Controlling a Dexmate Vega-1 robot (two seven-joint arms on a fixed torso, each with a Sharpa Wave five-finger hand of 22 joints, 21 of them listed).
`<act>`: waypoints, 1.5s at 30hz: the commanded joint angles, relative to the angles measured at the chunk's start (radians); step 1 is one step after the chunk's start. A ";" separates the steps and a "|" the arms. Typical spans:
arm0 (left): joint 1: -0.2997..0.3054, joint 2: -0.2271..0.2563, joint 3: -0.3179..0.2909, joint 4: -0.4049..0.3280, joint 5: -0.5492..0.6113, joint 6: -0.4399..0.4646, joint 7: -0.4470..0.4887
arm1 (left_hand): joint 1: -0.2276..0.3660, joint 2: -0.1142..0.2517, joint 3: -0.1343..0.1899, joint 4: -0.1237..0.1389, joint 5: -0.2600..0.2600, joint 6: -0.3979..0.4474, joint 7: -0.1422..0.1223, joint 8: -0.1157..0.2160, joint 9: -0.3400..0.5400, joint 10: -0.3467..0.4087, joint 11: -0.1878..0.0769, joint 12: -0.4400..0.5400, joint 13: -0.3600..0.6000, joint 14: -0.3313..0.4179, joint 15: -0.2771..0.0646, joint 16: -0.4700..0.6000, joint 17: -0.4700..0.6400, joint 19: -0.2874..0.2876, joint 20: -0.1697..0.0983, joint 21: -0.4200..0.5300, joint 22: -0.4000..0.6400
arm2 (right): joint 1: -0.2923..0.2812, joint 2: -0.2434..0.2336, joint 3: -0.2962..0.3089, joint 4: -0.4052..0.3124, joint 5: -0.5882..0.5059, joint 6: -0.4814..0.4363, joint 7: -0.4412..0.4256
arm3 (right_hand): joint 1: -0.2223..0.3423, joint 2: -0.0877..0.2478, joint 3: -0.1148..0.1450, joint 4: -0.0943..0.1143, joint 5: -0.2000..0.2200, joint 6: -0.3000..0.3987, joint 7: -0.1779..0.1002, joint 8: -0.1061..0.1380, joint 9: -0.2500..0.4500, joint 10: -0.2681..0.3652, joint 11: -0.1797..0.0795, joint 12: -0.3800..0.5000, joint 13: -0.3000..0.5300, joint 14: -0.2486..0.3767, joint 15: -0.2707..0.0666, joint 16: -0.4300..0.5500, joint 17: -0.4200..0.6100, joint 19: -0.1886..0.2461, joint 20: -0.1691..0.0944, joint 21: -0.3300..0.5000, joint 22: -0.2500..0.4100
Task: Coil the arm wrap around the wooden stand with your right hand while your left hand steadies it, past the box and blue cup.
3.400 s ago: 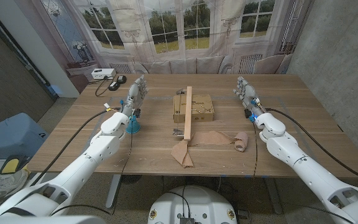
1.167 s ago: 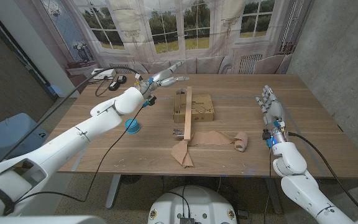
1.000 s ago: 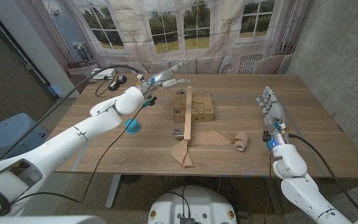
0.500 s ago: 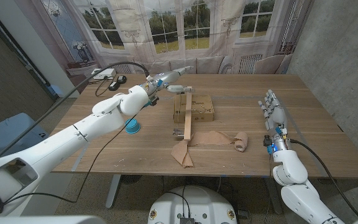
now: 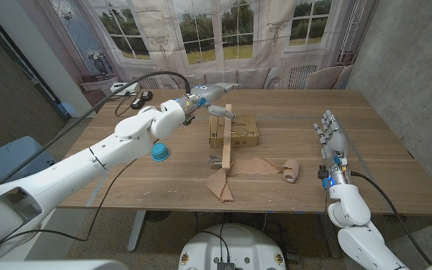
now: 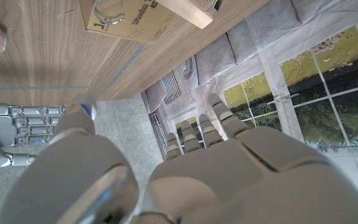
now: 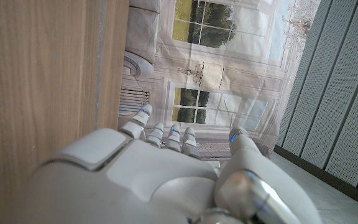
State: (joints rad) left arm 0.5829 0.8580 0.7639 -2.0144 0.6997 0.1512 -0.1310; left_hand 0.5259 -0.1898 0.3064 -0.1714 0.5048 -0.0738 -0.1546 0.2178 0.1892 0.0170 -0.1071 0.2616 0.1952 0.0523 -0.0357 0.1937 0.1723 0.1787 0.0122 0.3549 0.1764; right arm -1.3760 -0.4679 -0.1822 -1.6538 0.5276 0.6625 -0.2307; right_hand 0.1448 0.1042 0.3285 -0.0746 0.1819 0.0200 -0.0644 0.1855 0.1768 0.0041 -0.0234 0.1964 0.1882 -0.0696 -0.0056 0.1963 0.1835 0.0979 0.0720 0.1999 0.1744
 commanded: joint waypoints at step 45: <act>-0.100 -0.107 0.119 -0.064 0.562 -0.101 -0.484 | 0.533 0.171 -0.056 0.027 -0.032 0.263 -0.065 0.080 0.036 0.165 -0.084 -0.016 0.011 0.010 -0.057 -0.013 -0.004 -0.073 0.078 -0.135 0.004 | 0.022 0.054 -0.014 0.049 -0.019 0.049 -0.047 | -0.015 -0.006 -0.002 0.009 0.009 0.020 0.003 0.006 0.004 0.027 0.007 0.005 0.003 0.028 0.003 0.006 0.003 0.032 0.009 0.008 0.005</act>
State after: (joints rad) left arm 0.4786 0.7600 0.8908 -2.0953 1.2714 0.0784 -0.5914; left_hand 1.0453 -0.0152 0.2532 -0.1502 0.4787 0.1823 -0.2178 0.2924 0.2211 0.1760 -0.1877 0.2500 0.2029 0.0625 -0.0391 0.1802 0.1677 0.0964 0.0945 0.2207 0.1767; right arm -1.3585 -0.4168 -0.1944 -1.5997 0.5169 0.7201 -0.2685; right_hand 0.1340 0.0993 0.3242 -0.0703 0.1819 0.0342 -0.0571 0.1855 0.1793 0.0219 -0.0162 0.2002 0.1881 -0.0463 -0.0002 0.2001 0.1833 0.1252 0.0769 0.2040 0.1744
